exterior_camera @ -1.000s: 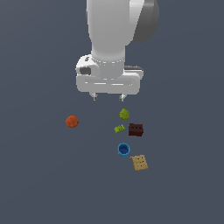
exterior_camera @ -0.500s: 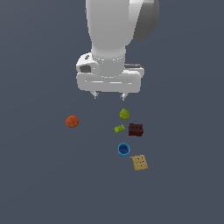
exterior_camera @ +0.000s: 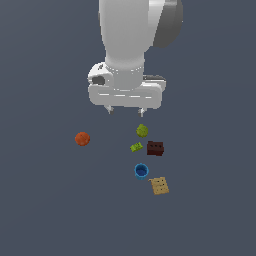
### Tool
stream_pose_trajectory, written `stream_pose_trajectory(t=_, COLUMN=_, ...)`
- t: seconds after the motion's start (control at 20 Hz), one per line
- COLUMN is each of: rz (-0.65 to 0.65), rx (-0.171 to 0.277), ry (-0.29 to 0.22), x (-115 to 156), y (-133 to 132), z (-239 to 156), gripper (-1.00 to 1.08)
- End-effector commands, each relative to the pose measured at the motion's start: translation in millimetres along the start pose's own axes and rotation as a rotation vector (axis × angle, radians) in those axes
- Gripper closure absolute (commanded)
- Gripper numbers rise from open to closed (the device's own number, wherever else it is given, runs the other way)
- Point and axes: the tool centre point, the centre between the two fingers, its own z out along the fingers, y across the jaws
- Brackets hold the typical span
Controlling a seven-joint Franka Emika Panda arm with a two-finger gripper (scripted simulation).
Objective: Pick up a designated object from a clutter of objects.
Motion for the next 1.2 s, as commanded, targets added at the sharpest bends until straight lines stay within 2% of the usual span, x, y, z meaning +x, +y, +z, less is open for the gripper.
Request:
stream_pose_trajectory(t=0.0, rz=0.021, rx=0.001, ry=0.0, x=3, y=-2, z=3, gripper=-0.92)
stream_pose_trajectory(t=0.4, rz=0.142, rx=0.003, ry=-0.001, x=22, y=-15, z=19, gripper=-0.92)
stream_pose_trajectory(t=1.15, rz=0.482, rx=0.006, ry=-0.004, x=69, y=-52, z=73, gripper=-0.92)
